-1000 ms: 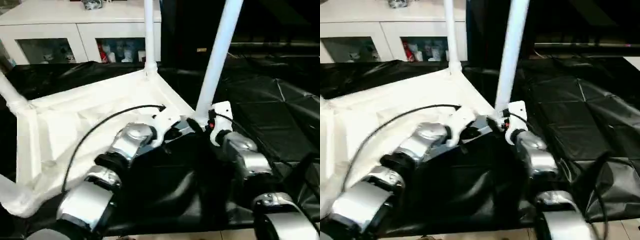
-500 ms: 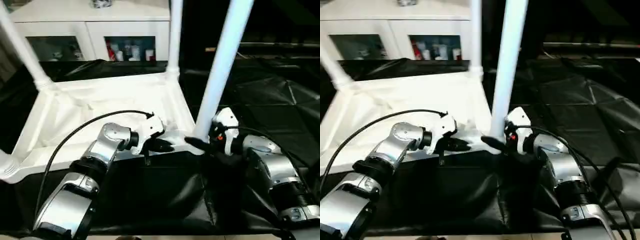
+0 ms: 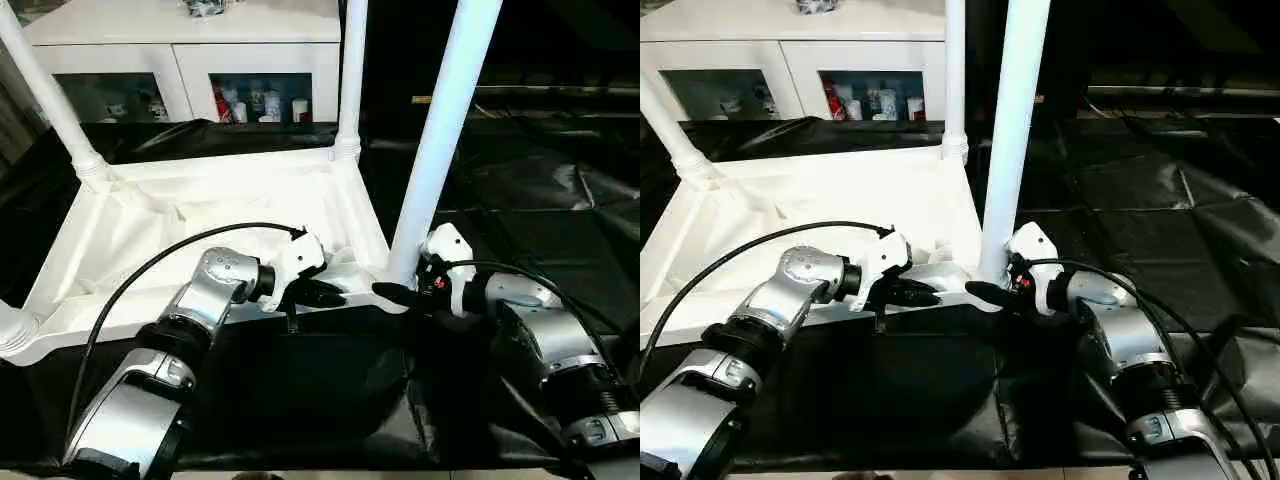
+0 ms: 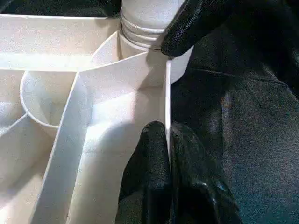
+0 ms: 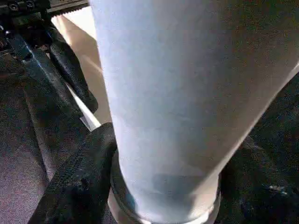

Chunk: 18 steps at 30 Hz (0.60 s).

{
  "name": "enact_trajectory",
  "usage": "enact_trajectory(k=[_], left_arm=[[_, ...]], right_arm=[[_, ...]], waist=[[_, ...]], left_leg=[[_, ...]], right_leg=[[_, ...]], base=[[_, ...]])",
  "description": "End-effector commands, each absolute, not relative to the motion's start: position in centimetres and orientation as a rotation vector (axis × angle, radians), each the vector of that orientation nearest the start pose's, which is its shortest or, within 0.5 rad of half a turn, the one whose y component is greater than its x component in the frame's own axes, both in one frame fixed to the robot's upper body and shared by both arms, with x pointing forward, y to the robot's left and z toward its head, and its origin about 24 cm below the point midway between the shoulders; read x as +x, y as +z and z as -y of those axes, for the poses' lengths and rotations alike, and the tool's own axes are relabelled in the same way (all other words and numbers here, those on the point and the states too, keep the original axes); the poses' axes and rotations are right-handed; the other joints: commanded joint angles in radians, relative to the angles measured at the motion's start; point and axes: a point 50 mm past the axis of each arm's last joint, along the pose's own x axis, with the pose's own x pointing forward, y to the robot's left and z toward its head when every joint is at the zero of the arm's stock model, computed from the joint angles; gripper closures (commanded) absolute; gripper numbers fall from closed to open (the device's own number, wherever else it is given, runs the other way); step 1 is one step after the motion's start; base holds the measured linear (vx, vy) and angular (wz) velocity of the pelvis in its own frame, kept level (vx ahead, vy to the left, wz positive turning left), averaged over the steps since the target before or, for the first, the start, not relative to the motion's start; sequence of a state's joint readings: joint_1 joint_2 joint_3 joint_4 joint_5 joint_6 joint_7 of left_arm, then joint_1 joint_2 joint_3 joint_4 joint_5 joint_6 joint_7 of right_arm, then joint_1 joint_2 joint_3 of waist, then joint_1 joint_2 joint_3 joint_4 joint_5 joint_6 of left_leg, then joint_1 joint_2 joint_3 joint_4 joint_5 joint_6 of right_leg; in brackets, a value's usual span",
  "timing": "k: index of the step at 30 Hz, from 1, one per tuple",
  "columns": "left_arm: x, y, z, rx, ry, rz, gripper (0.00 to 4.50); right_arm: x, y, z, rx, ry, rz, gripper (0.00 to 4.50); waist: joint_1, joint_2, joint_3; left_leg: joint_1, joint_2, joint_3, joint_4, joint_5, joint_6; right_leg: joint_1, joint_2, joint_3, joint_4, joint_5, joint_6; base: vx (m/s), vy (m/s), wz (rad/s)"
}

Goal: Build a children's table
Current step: Rotate leg to tighten

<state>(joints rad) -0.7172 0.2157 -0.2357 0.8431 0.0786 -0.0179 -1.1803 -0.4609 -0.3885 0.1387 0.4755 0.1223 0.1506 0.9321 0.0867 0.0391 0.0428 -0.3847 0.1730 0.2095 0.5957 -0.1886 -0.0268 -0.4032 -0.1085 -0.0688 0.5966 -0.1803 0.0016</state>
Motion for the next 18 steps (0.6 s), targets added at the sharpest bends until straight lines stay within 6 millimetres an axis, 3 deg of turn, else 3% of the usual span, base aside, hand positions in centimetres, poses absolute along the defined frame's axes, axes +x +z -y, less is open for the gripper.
enact_trajectory(k=[1,4,5,7,10,11,13,15,16,18], left_arm=[[32.9,5.2,-8.8,0.281,-1.39,-0.333,4.5],[33.9,4.3,-8.5,0.328,-1.207,-0.383,4.5],[34.5,4.0,-7.7,0.333,-1.093,-0.4,4.5],[34.7,3.9,-6.9,0.329,-1.036,-0.409,4.5],[35.0,3.9,-5.7,0.302,-0.955,-0.416,4.5],[34.9,4.1,-4.1,0.275,-0.955,-0.414,4.5],[34.6,4.3,-2.7,0.261,-0.98,-0.408,4.5],[34.4,4.5,-1.9,0.266,-0.999,-0.394,4.5],[34.4,4.5,-1.8,0.279,-1.007,-0.387,4.5],[34.7,4.4,-2.7,0.303,-1.0,-0.374,4.5]], right_arm=[[31.2,3.8,16.3,-0.194,0.914,-0.369,1.79],[32.2,1.9,16.4,-0.119,0.629,-0.436,1.8],[32.6,0.8,16.0,-0.078,0.481,-0.483,1.8],[32.9,0.4,15.6,-0.065,0.401,-0.496,1.8],[33.2,0.1,14.8,-0.066,0.332,-0.503,1.81],[33.6,0.3,13.6,-0.072,0.327,-0.49,1.81],[33.8,0.5,12.4,-0.083,0.351,-0.474,1.81],[34.1,0.8,11.4,-0.086,0.375,-0.451,1.81],[34.2,1.0,11.0,-0.07,0.399,-0.435,1.25],[34.5,1.9,11.0,-0.031,0.417,-0.379,1.09]], waist=[[-0.004,-0.019,-0.061],[-0.015,-0.016,-0.058],[-0.026,-0.013,-0.054],[-0.041,-0.015,-0.052],[-0.046,-0.015,-0.049],[-0.047,-0.019,-0.048],[-0.049,-0.015,-0.045],[-0.053,-0.015,-0.048],[-0.053,-0.015,-0.049],[-0.053,-0.016,-0.051]], left_leg=[[0.018,0.061,-0.027,-0.071,-0.18,0.079],[0.02,0.06,-0.03,-0.077,-0.211,0.054],[0.025,0.057,-0.03,-0.081,-0.249,0.027],[0.032,0.056,-0.037,-0.087,-0.323,-0.021],[0.032,0.056,-0.037,-0.09,-0.351,-0.019],[0.034,0.053,-0.037,-0.089,-0.37,-0.015],[0.038,0.052,-0.039,-0.09,-0.397,-0.016],[0.038,0.052,-0.042,-0.092,-0.407,-0.016],[0.039,0.053,-0.042,-0.094,-0.402,-0.013],[0.034,0.053,-0.04,-0.094,-0.372,0.006]], right_leg=[[0.044,-0.053,0.041,-0.066,-0.187,-0.253],[0.04,-0.052,0.041,-0.071,-0.224,-0.248],[0.034,-0.049,0.041,-0.077,-0.276,-0.24],[0.034,-0.053,0.039,-0.09,-0.379,-0.21],[0.032,-0.052,0.041,-0.097,-0.382,-0.194],[0.03,-0.052,0.04,-0.101,-0.408,-0.186],[0.027,-0.054,0.039,-0.107,-0.456,-0.175],[0.032,-0.054,0.036,-0.111,-0.462,-0.16],[0.033,-0.054,0.036,-0.112,-0.451,-0.16],[0.036,-0.054,0.039,-0.11,-0.398,-0.171]], base=[[0.0,0.0,0.0],[0.0,0.0,0.0],[0.0,0.0,0.0],[0.0,0.0,0.0],[0.0,0.0,0.0],[0.0,0.0,0.0],[0.0,0.0,0.0],[0.0,0.0,0.0],[0.0,0.0,0.0],[0.0,0.0,0.0]])
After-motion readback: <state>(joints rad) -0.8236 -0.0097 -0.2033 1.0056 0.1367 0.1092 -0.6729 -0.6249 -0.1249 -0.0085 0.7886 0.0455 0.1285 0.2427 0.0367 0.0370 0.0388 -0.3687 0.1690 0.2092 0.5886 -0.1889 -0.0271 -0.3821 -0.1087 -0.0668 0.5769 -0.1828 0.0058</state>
